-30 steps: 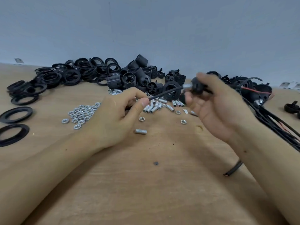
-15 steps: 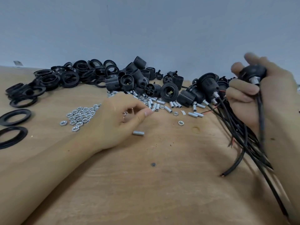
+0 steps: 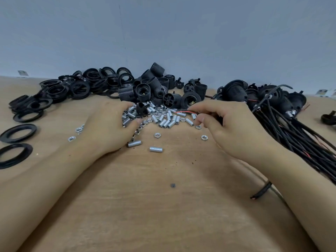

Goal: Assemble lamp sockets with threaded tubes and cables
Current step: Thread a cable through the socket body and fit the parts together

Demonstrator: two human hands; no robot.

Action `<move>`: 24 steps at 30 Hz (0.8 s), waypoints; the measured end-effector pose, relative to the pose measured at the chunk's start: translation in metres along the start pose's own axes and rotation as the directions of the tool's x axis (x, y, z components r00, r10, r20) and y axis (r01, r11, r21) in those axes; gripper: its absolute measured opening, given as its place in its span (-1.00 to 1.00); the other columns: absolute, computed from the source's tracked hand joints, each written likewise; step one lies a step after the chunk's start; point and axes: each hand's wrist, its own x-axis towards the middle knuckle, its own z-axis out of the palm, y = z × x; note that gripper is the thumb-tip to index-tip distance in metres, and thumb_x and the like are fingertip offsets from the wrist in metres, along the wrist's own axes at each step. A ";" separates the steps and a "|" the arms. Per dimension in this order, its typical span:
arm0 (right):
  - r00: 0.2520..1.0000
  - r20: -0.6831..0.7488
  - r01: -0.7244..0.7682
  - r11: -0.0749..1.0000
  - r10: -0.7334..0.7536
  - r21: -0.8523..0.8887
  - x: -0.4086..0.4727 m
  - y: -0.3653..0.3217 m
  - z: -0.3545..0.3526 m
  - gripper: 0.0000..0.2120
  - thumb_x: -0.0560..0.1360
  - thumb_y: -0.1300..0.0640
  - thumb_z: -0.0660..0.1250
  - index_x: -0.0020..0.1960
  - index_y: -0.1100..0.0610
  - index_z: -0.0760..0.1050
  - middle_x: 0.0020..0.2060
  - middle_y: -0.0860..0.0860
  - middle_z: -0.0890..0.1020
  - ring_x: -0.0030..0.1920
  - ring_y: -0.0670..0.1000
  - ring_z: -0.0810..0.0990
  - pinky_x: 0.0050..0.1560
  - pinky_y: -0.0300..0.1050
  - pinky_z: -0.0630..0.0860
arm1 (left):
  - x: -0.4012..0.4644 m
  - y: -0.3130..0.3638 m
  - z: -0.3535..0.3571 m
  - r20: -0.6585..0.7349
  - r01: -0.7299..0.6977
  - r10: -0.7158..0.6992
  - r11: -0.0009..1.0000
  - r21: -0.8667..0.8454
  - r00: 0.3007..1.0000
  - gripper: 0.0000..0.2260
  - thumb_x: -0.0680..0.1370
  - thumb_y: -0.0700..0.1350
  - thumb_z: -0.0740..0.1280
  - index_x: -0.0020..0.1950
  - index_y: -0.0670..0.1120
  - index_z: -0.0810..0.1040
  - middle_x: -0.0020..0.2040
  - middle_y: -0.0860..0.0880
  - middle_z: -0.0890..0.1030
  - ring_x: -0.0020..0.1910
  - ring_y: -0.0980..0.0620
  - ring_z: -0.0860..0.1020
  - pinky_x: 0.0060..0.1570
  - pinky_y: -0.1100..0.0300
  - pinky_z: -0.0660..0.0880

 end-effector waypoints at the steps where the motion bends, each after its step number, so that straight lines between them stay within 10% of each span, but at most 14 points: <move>1: 1.000 -0.001 -0.021 1.000 0.021 0.014 0.000 0.001 0.001 -0.72 0.59 0.25 0.25 0.14 -0.06 0.61 -0.27 -0.16 0.64 -0.43 -0.18 0.47 -0.42 -0.37 0.31 | 0.001 -0.001 0.000 -0.016 0.027 -0.026 1.000 0.008 1.000 -0.69 0.54 -0.02 0.40 0.26 -0.06 0.60 0.15 -0.05 0.64 0.21 -0.12 0.53 0.15 -0.09 0.49; 10: 0.995 -0.091 -0.031 0.998 0.036 0.051 0.001 0.001 0.001 -0.86 0.58 0.10 0.30 -0.10 -0.02 0.62 -0.37 -0.11 0.61 -0.39 -0.10 0.53 -0.40 -0.18 0.37 | 0.005 -0.008 0.002 0.027 0.005 -0.002 0.994 -0.107 1.000 -0.84 0.50 -0.26 0.41 -0.04 -0.01 0.68 -0.14 0.07 0.63 -0.11 0.01 0.61 0.02 -0.02 0.54; 18: 0.996 -0.082 -0.012 0.995 0.020 0.095 -0.001 -0.002 0.007 -0.89 0.58 0.13 0.28 -0.04 -0.06 0.54 -0.31 -0.10 0.64 -0.30 -0.03 0.58 -0.28 -0.04 0.52 | 0.004 0.003 0.003 0.014 -0.223 0.226 0.969 -0.110 0.974 -0.71 0.55 -0.20 0.41 0.28 -0.09 0.62 0.36 -0.06 0.54 0.37 -0.06 0.45 0.38 0.12 0.29; 24: 0.999 -0.013 -0.052 0.995 0.053 0.087 -0.001 0.001 0.006 -0.87 0.58 0.14 0.27 -0.08 -0.07 0.50 -0.27 -0.14 0.67 -0.20 -0.11 0.64 -0.13 0.01 0.59 | 0.006 0.002 0.001 -0.107 -0.187 0.171 0.968 -0.164 0.979 -0.89 0.50 -0.21 0.47 0.01 -0.08 0.70 0.06 0.06 0.67 0.12 0.07 0.60 0.16 0.17 0.46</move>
